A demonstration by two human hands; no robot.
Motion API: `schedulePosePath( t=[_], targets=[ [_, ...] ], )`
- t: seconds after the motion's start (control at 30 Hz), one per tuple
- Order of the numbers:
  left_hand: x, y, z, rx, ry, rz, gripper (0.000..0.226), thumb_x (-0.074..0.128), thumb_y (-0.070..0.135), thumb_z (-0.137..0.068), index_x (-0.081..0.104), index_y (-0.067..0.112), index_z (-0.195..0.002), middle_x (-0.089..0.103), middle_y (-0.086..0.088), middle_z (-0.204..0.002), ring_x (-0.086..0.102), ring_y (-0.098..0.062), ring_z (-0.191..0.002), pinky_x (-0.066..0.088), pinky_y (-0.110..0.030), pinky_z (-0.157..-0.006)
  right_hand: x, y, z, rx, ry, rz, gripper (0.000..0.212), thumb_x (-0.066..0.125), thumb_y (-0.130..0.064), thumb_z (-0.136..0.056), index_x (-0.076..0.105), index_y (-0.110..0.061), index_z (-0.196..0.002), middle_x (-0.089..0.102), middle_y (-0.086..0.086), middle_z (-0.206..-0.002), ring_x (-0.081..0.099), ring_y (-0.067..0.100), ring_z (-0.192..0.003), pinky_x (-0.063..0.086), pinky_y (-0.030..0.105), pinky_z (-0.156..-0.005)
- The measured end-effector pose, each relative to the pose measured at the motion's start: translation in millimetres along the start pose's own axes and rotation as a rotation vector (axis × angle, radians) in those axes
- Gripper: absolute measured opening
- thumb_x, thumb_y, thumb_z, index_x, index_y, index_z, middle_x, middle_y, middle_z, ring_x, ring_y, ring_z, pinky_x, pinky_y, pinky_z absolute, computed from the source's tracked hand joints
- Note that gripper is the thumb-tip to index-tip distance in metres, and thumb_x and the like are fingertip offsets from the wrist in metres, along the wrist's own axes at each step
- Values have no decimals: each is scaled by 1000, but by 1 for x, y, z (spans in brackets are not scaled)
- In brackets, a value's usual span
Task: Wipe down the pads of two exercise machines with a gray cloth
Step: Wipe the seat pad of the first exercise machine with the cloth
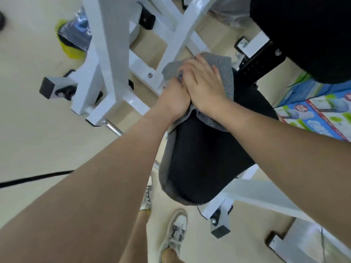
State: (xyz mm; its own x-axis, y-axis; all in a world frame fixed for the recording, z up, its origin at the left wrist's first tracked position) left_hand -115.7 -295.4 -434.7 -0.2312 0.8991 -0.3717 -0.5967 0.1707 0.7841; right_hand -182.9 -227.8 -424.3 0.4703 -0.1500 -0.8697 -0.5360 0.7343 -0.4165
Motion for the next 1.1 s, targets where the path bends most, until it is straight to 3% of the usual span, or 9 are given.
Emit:
schedulePosePath(
  t=[0.17, 0.27, 0.43, 0.53, 0.6, 0.7, 0.83, 0.93, 1.1],
  targets=[
    [4, -16, 72, -22, 29, 244, 24, 32, 12, -103, 54, 11, -110, 57, 3, -101, 50, -3, -85, 38, 1, -66, 7, -25, 36, -216, -77, 184, 77, 4, -41, -78, 72, -15, -102, 52, -2, -138, 20, 13, -144, 5, 43, -119],
    [5, -23, 101, -100, 21, 306, 32, 31, 19, -103, 60, 10, -113, 64, -10, -117, 58, -20, -103, 46, -26, -92, 8, -36, 60, -285, -112, 230, 83, 0, -41, -77, 74, -12, -100, 55, 3, -137, 25, 12, -142, 2, 38, -119],
    [16, -35, 149, -114, 179, 348, 42, 33, 38, -95, 61, 15, -115, 69, -7, -111, 62, -23, -104, 47, -40, -94, 10, -43, 112, -350, -99, 172, 72, 4, -40, -82, 72, -19, -93, 65, -7, -120, 31, 8, -137, 0, 38, -118],
    [36, -38, 184, -31, 369, 506, 27, 33, 31, -103, 60, 30, -101, 68, 15, -78, 64, -2, -70, 51, -27, -64, 9, -48, 148, -439, -36, 117, 54, 16, -35, -91, 69, -24, -99, 63, -9, -119, 35, 12, -136, 8, 45, -118],
    [52, -39, 208, -11, 422, 687, 21, 34, 29, -103, 55, 31, -106, 63, 13, -63, 58, -5, -49, 45, -24, -44, 9, -46, 171, -507, -27, 124, 46, 23, -31, -95, 64, -24, -115, 56, -6, -132, 31, 15, -139, 11, 48, -118],
    [65, -47, 230, 144, 431, 697, 38, 36, 28, -103, 35, 35, -141, 64, 11, -116, 65, -4, -99, 54, -27, -79, 11, -38, 196, -598, -74, 201, 51, 22, -32, -96, 43, -21, -142, 33, -2, -155, 16, 14, -147, 9, 47, -120],
    [49, -49, 206, 137, 403, 588, 30, 31, 28, -103, 51, 19, -123, 65, -1, -100, 67, -19, -86, 52, -25, -69, 8, -36, 166, -566, -117, 156, 62, 17, -43, -95, 29, -18, -150, 21, -2, -160, 12, 12, -148, 8, 41, -121],
    [29, -42, 169, -46, 405, 459, 41, 27, 30, -101, 64, 16, -114, 66, -2, -119, 61, -14, -107, 46, -28, -98, 8, -39, 121, -380, -120, 144, 65, 18, -49, -93, 28, -18, -150, 13, 1, -162, 5, 13, -149, 5, 42, -121],
    [56, -40, 196, -20, 557, 435, 38, 27, 34, -103, 58, 17, -117, 63, 4, -115, 57, -12, -108, 44, -37, -99, 15, -30, 157, -255, -39, 105, 64, 16, -43, -96, 10, -17, -154, 2, 0, -163, -3, 13, -149, 3, 43, -121]
  ],
)
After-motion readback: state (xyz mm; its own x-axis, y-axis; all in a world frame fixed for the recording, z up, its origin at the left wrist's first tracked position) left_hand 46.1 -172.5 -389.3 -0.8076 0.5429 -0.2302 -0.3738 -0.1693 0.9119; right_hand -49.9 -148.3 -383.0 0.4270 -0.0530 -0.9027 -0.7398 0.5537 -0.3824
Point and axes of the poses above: each hand's wrist, its own z-axis away from the middle knuckle, its own x-axis out of the palm, y = z × x, the point moved 1 cm from there along -z, towards the middle knuckle
